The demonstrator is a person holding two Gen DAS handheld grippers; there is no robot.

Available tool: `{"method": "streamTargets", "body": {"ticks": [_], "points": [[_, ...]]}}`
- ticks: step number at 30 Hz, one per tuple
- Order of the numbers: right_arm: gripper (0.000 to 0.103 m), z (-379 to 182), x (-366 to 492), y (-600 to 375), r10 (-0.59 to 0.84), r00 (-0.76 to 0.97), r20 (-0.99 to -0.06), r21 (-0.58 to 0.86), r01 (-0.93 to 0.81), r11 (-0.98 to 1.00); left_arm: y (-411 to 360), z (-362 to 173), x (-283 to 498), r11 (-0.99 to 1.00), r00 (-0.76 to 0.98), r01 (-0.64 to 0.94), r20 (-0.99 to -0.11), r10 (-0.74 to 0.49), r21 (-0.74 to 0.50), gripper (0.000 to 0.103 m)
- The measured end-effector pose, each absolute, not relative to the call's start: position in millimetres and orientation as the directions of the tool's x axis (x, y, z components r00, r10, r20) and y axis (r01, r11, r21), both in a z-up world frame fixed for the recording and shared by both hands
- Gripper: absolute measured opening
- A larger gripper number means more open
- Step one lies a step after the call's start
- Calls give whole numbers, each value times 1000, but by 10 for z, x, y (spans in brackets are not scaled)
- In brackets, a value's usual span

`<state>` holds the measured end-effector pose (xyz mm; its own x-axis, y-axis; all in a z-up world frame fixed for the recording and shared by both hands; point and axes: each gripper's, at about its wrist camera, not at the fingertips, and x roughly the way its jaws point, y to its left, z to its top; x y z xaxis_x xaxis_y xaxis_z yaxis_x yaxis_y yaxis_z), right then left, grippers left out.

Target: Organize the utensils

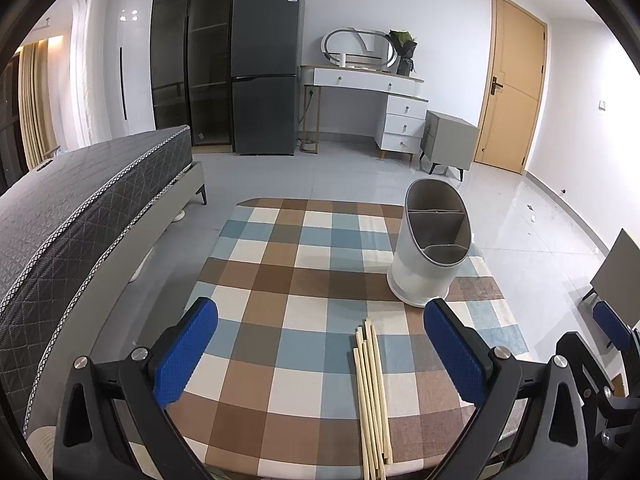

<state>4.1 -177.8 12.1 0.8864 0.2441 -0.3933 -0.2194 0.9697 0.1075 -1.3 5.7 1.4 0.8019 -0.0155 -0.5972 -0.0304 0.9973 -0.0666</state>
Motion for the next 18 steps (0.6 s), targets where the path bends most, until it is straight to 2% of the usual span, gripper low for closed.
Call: {"method": "streamTargets", "body": {"ticks": [18], "points": [[103,113,46,-1774,239,887,-396,104,-216,971,41,28,-22,997,798,-22,-602,-26,-71,100]]}}
